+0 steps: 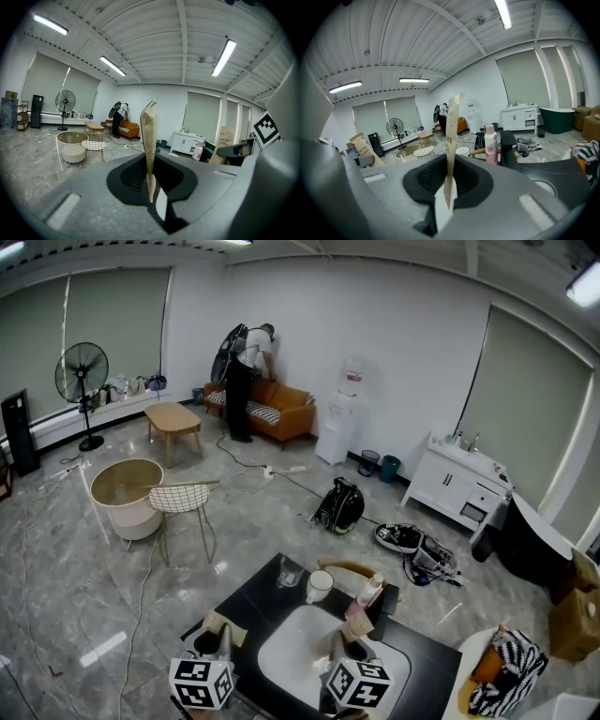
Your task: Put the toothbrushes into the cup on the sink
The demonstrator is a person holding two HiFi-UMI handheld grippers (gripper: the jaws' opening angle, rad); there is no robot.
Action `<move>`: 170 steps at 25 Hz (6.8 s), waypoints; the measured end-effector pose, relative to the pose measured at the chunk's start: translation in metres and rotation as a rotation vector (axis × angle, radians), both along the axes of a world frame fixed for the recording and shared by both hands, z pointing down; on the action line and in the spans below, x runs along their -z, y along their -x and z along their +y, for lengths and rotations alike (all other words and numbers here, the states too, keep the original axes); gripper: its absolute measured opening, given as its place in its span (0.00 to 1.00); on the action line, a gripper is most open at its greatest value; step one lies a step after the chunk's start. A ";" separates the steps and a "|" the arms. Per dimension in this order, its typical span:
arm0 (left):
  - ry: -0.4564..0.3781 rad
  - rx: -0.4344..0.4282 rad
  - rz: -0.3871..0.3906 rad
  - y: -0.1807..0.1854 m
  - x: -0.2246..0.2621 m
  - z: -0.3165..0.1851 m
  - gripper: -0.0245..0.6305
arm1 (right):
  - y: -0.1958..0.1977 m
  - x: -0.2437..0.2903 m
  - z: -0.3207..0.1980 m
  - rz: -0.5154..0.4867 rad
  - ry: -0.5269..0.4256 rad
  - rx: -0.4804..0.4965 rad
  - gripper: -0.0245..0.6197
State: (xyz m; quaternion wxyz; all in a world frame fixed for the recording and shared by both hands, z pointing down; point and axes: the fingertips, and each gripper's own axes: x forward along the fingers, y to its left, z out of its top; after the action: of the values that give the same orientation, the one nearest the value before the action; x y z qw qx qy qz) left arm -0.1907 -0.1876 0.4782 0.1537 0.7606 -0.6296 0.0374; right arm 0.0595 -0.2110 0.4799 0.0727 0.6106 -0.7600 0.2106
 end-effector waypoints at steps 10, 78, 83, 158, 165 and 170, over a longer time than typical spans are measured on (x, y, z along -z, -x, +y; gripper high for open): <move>0.018 -0.005 -0.004 0.002 -0.006 -0.018 0.10 | -0.004 0.012 -0.046 0.009 -0.040 -0.012 0.09; 0.125 0.061 0.047 0.032 -0.069 -0.094 0.10 | -0.007 -0.021 -0.224 0.029 -0.084 -0.057 0.09; 0.134 0.059 0.042 0.032 -0.073 -0.095 0.10 | -0.008 -0.029 -0.229 0.031 -0.072 -0.064 0.09; 0.013 -0.023 0.026 -0.014 -0.014 -0.051 0.10 | -0.001 -0.012 -0.068 0.113 -0.015 -0.008 0.06; 0.000 -0.048 0.029 -0.024 -0.007 -0.047 0.10 | 0.004 -0.004 -0.046 0.111 -0.035 0.007 0.05; -0.004 -0.070 0.021 -0.033 -0.005 -0.043 0.10 | 0.003 -0.004 -0.038 0.088 -0.031 0.002 0.05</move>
State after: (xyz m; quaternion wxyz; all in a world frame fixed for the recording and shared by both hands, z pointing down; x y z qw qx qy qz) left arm -0.1577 -0.2305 0.4833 0.1576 0.7827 -0.6012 0.0333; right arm 0.0563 -0.2490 0.4838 0.0966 0.6196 -0.7598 0.1716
